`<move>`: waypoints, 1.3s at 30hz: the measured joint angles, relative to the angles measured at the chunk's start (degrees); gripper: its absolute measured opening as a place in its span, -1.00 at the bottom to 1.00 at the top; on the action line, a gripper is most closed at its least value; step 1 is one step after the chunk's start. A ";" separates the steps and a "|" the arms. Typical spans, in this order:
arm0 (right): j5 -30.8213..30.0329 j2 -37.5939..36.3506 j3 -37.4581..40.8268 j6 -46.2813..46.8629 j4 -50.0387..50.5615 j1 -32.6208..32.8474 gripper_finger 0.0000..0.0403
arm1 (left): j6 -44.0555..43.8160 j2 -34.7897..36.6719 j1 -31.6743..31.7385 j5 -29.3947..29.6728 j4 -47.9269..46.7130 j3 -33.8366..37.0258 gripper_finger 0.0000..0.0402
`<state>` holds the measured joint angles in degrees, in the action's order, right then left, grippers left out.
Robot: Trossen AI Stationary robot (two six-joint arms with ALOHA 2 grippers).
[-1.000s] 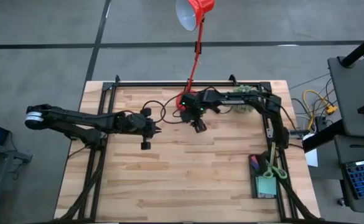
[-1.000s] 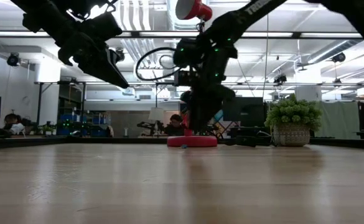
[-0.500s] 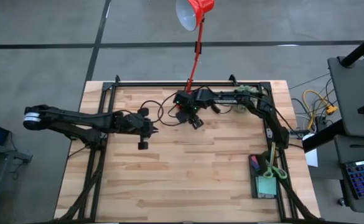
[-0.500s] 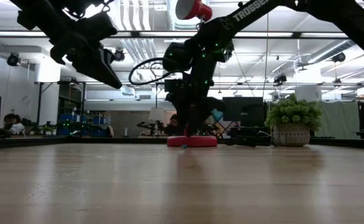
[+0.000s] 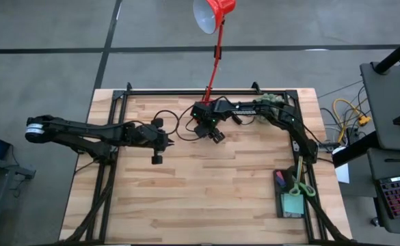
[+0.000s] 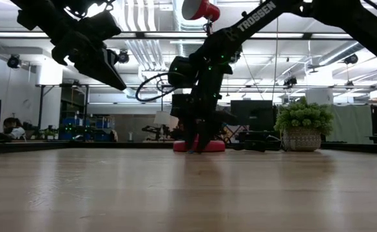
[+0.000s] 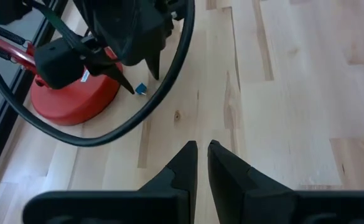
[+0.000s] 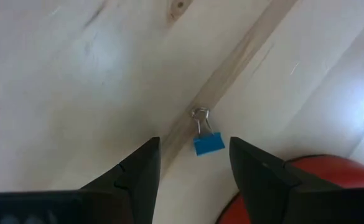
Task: Pick and place office supplies into organizer
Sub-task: Put the blue binder clip into the black desk organizer
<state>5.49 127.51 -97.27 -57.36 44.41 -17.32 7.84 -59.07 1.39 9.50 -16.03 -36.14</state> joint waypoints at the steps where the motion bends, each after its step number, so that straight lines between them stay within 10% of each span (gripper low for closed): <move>1: 0.12 0.05 0.00 -0.44 0.01 0.00 -0.10 | 0.00 0.00 0.00 0.00 0.05 0.00 -0.89; 39: 2.37 0.82 -0.30 9.36 1.86 -1.10 -0.42 | 0.02 -0.02 -0.01 0.00 0.50 0.00 -0.89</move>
<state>7.86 128.33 -97.57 -48.00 46.28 -18.41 7.86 -59.09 1.37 9.50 -15.53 -36.14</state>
